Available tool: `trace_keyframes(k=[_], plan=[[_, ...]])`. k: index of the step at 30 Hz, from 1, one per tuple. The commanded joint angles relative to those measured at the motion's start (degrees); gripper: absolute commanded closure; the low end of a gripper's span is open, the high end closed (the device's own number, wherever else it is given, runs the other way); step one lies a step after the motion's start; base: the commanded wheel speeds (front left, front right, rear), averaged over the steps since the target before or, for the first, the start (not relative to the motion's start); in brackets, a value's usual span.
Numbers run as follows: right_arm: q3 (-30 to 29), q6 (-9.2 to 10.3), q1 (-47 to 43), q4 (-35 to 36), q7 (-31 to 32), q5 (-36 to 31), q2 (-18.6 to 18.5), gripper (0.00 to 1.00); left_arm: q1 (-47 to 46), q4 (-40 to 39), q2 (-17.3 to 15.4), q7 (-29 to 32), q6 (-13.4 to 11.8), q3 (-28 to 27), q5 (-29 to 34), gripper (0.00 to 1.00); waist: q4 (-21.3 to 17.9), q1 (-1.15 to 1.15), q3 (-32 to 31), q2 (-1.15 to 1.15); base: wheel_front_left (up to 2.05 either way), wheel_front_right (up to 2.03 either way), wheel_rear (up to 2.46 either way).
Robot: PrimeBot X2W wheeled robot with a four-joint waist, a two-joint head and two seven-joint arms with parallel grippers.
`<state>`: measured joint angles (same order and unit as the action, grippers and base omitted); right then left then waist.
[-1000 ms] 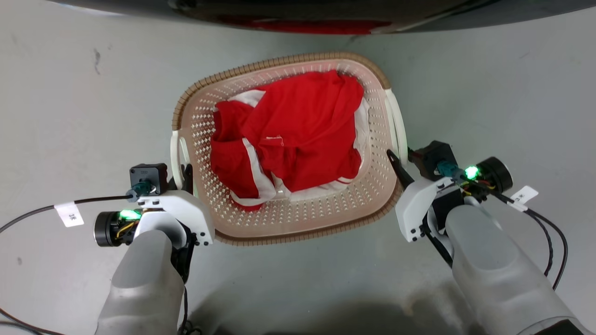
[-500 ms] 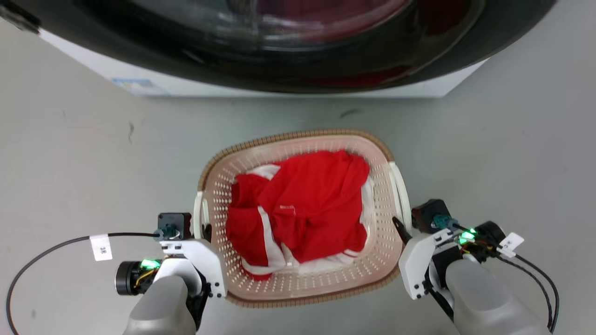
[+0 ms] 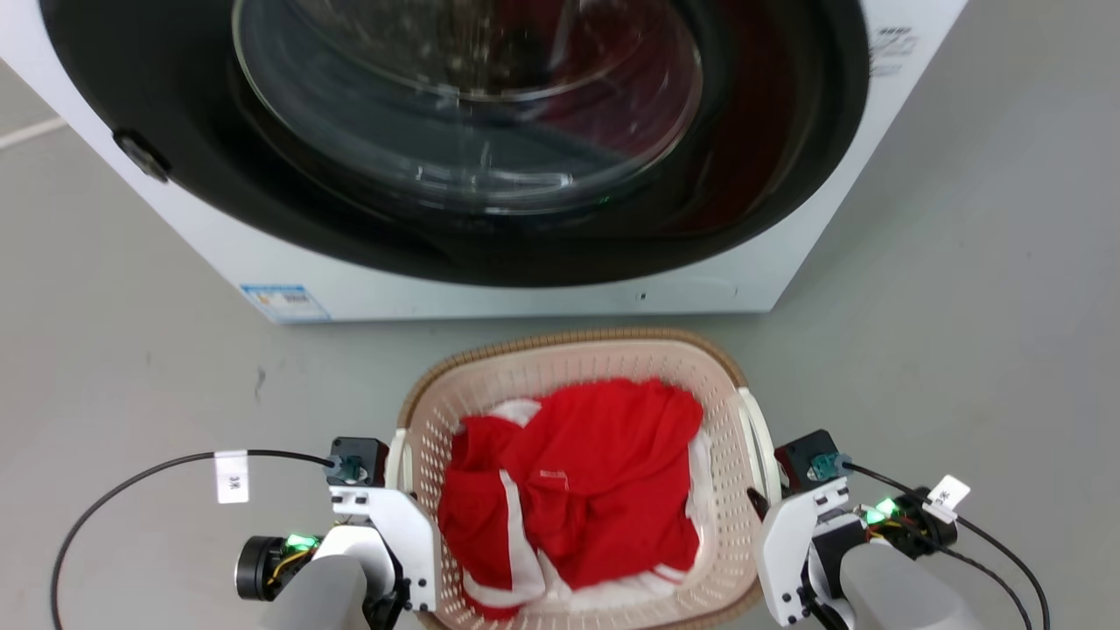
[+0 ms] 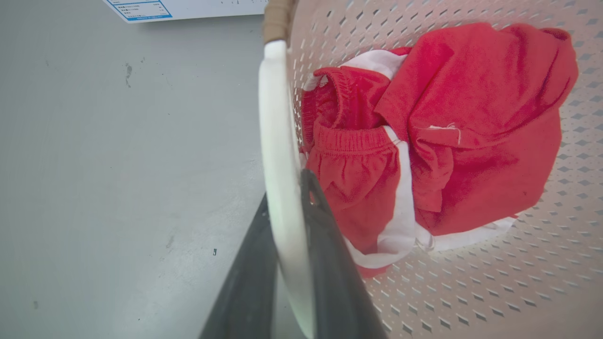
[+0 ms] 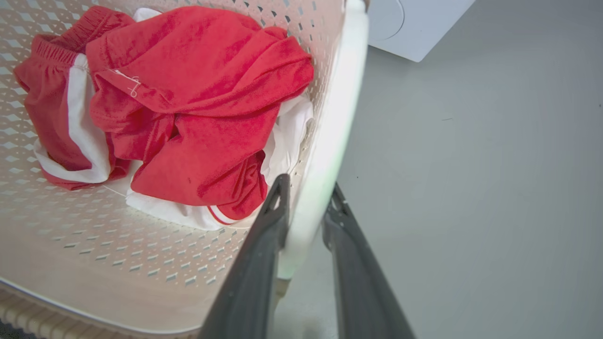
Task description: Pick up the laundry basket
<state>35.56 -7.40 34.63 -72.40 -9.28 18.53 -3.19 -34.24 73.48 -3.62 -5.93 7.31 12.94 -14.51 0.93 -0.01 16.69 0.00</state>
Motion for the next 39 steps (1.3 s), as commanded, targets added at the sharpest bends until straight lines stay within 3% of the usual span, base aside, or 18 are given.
trace_keyframes(k=[1, 16, 39], plan=[[0.7, -0.16, -0.6, 0.0, 0.5, 0.4, 0.5, 1.0, 0.3, -0.3, 0.6, 0.8, 0.2, 1.4, -0.6, 1.0, -0.7, 0.01, -3.3, 0.0, 0.0, 0.0, 0.0], [4.2, -0.16, -5.7, -0.6, 7.9, 7.1, 0.5, 1.0, 2.9, -2.4, -1.0, 10.1, 0.2, 12.8, -9.4, 1.0, -1.6, 0.01, -14.6, 0.0, 0.0, 0.0, 0.0], [7.5, -0.15, -6.7, -1.3, 10.6, 11.2, -0.2, 1.0, 5.4, -4.3, -3.5, 13.9, 0.2, 23.3, -20.9, 1.0, -1.3, 0.01, -18.5, 0.0, 0.0, 0.0, 0.0]])
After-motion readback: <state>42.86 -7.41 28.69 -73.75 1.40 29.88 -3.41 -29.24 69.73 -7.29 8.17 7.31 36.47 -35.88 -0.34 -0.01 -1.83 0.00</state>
